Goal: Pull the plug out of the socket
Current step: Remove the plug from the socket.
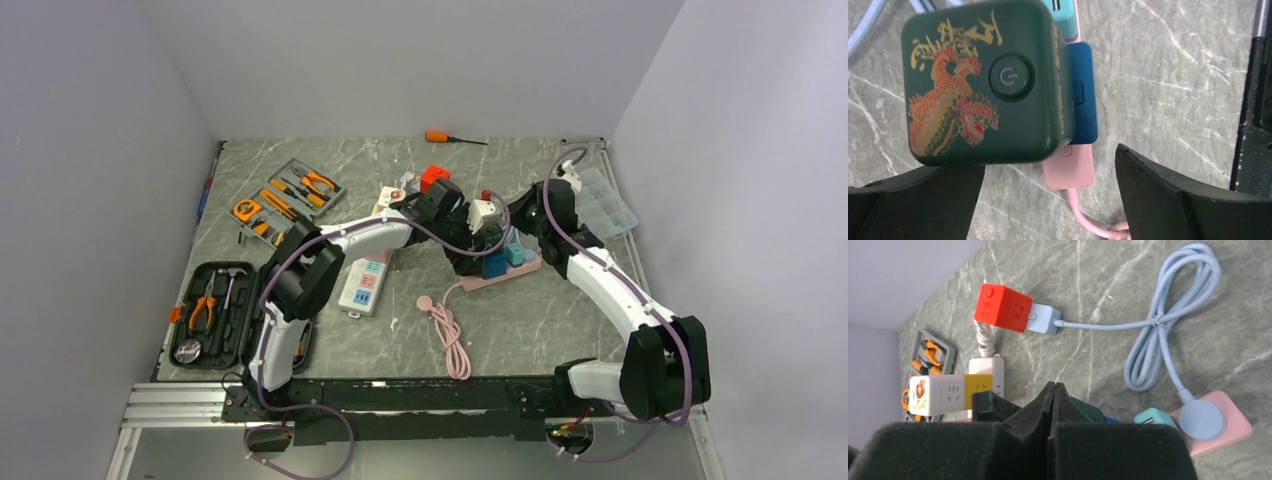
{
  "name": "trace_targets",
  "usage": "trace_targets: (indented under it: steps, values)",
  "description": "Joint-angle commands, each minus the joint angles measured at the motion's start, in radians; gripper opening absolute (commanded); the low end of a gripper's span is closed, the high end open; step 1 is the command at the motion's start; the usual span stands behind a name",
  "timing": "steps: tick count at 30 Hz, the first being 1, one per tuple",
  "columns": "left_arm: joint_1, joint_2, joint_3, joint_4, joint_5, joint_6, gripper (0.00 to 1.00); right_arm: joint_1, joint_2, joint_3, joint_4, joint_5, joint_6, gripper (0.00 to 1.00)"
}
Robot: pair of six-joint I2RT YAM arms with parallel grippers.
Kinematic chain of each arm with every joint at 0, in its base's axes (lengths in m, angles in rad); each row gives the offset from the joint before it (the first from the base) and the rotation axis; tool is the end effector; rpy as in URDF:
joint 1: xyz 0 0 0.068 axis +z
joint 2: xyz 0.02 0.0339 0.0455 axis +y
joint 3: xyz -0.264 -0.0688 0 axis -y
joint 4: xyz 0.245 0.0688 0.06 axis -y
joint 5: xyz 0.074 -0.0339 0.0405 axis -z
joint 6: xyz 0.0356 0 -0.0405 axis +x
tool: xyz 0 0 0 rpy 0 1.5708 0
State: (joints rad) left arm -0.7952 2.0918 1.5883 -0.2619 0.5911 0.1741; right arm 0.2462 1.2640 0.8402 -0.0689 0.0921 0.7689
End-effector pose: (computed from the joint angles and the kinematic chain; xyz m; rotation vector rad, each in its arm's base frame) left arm 0.3146 -0.3492 0.2051 1.3737 1.9503 -0.9938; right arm 0.2769 0.0662 0.2673 0.5995 2.0169 0.5268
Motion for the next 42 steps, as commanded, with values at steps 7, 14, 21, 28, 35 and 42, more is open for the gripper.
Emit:
trace_targets:
  steps: [7,14,21,28,35,42]
  values:
    - [-0.004,-0.004,-0.013,0.063,-0.009,-0.001,0.99,0.045,0.036,-0.024,0.074,-0.047,0.036,0.00]
    - [0.010,0.022,0.022,0.068,0.089,-0.057,0.99,0.045,0.030,-0.108,0.081,-0.078,0.062,0.00]
    - [0.026,-0.016,-0.013,0.042,0.080,-0.039,0.99,0.042,-0.045,-0.161,0.074,-0.071,0.065,0.00]
    - [0.020,-0.016,-0.026,0.042,0.053,-0.029,0.99,0.011,-0.171,-0.160,0.030,-0.041,0.054,0.41]
    - [-0.003,0.046,0.037,0.069,0.073,-0.052,0.99,-0.083,-0.326,-0.223,-0.013,-0.045,0.060,0.63]
    - [-0.019,0.085,0.087,0.091,0.099,-0.137,0.99,-0.181,-0.452,-0.301,-0.028,-0.044,0.092,0.62]
